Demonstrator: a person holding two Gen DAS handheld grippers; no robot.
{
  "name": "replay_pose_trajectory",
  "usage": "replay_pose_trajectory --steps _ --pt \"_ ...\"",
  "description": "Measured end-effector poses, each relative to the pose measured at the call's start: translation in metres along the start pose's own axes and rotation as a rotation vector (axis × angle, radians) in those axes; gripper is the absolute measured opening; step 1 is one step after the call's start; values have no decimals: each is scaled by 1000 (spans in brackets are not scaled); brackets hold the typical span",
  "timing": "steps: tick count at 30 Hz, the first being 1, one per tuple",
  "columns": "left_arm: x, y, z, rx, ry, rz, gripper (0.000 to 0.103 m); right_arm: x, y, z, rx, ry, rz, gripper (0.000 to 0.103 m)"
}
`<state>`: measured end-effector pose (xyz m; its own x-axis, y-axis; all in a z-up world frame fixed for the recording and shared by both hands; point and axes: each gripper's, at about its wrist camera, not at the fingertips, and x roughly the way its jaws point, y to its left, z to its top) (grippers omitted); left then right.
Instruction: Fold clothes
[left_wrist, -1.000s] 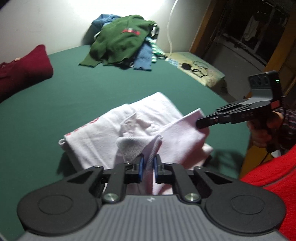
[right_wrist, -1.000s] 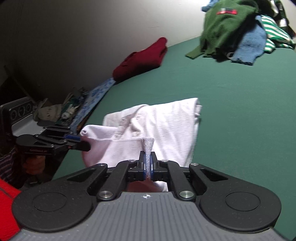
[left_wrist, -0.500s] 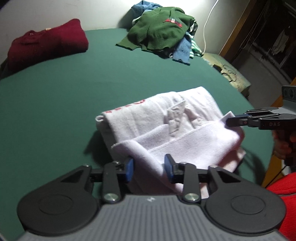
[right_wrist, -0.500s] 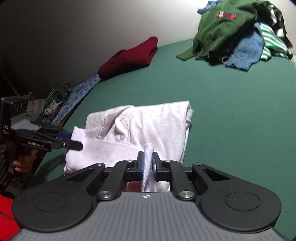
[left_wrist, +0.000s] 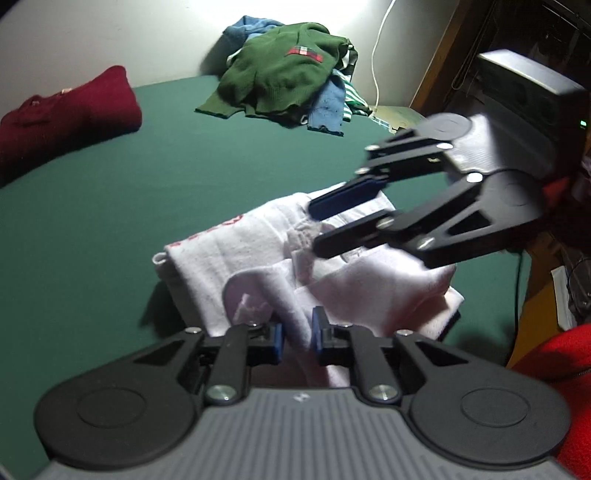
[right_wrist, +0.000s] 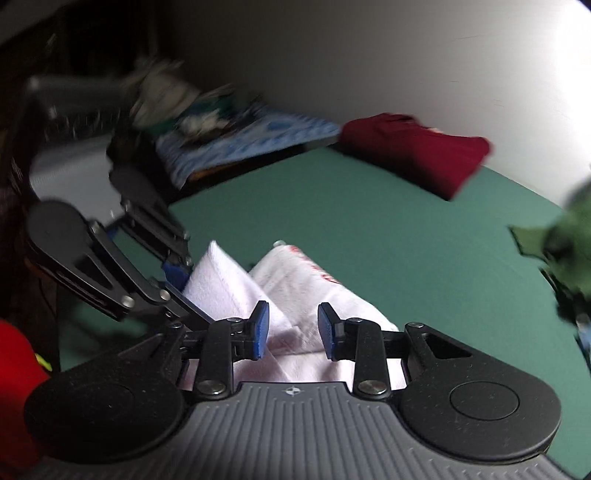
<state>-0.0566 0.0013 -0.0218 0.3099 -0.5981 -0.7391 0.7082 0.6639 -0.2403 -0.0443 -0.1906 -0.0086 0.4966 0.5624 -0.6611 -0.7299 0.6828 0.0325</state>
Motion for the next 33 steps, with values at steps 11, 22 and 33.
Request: replay_pose_trajectory --steps 11,22,33 --pt "-3 4 -4 19 21 8 18 29 -2 13 -162 213 162 12" --pt "8 21 -1 -12 43 14 44 -6 -19 -12 -9 172 182 30" --pt "12 30 -3 -43 63 45 50 -20 -16 -22 65 63 126 38"
